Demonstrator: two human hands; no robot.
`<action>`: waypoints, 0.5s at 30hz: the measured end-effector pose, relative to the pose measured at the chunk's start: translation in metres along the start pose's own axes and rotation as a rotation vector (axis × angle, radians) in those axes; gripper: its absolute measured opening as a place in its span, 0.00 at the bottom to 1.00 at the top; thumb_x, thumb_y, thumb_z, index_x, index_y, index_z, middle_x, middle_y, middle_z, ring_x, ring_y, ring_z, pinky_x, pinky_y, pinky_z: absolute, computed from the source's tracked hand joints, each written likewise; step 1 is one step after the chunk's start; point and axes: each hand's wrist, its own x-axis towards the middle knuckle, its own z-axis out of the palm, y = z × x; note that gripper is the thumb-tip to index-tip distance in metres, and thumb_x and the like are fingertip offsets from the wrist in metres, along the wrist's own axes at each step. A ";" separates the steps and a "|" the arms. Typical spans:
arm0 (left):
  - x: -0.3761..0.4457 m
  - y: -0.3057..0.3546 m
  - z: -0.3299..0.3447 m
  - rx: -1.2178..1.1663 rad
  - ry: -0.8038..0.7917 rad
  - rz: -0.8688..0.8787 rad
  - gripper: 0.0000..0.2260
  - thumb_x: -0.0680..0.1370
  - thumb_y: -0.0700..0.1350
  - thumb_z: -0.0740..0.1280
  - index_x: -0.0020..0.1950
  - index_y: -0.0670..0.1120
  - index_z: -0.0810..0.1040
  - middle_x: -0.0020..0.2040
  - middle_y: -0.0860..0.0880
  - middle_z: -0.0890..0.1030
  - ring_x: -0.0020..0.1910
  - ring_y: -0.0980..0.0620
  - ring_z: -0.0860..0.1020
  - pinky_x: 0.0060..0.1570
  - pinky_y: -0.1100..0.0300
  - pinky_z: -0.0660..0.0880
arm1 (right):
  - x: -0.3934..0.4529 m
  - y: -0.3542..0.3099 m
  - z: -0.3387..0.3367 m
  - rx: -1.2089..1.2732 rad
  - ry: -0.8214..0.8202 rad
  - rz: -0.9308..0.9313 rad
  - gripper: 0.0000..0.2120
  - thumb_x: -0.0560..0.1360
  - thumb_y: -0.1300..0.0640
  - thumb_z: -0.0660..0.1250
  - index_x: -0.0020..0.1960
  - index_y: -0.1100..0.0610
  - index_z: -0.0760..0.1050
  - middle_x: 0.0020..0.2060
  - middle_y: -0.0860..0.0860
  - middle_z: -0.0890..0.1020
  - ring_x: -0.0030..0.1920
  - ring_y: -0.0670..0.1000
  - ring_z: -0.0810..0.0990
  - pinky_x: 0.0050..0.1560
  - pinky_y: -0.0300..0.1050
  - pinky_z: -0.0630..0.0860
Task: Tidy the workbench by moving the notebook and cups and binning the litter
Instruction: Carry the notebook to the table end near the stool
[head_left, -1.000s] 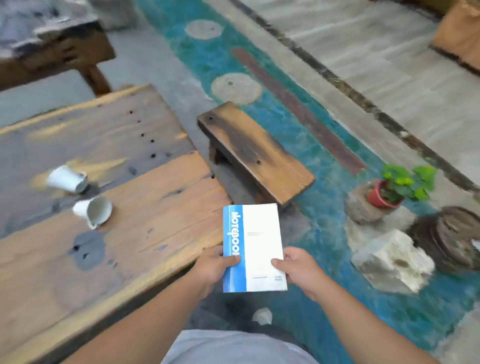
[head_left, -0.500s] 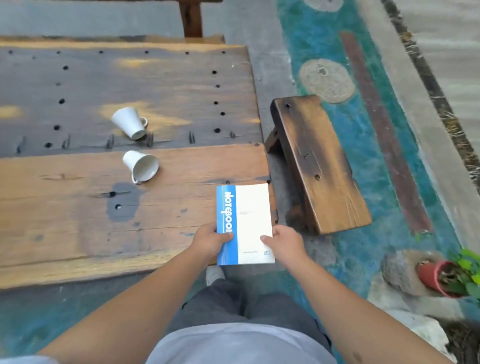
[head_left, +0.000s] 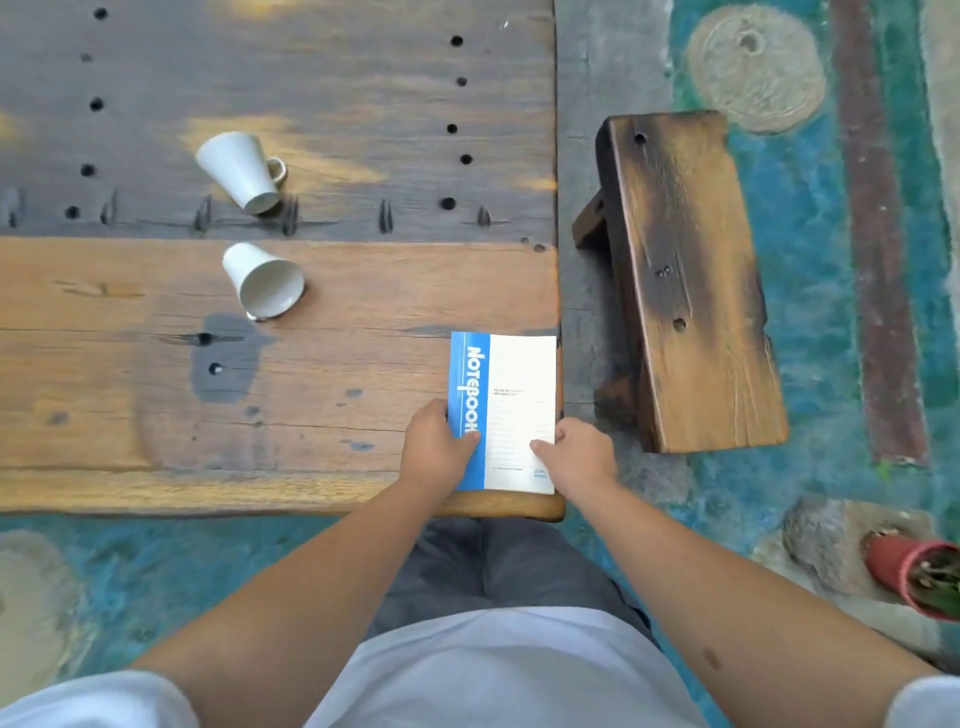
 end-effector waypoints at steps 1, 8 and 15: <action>0.000 0.001 0.004 0.018 0.015 -0.008 0.11 0.74 0.45 0.72 0.49 0.50 0.70 0.50 0.51 0.78 0.44 0.53 0.75 0.37 0.60 0.70 | 0.004 0.001 -0.001 -0.015 -0.014 -0.002 0.12 0.73 0.48 0.70 0.37 0.52 0.71 0.37 0.48 0.78 0.35 0.48 0.74 0.27 0.42 0.63; -0.013 0.006 0.020 0.361 0.182 0.089 0.31 0.70 0.44 0.72 0.71 0.50 0.63 0.64 0.45 0.68 0.56 0.43 0.71 0.49 0.48 0.73 | 0.014 0.005 0.000 -0.028 -0.064 -0.061 0.16 0.71 0.48 0.70 0.50 0.51 0.65 0.45 0.52 0.79 0.42 0.56 0.78 0.35 0.48 0.74; -0.012 0.007 0.008 0.603 0.085 0.212 0.21 0.76 0.49 0.65 0.69 0.52 0.70 0.69 0.50 0.71 0.65 0.45 0.69 0.58 0.47 0.69 | 0.017 0.004 -0.005 -0.136 -0.089 -0.141 0.16 0.72 0.46 0.68 0.51 0.54 0.67 0.49 0.55 0.80 0.46 0.59 0.79 0.43 0.54 0.78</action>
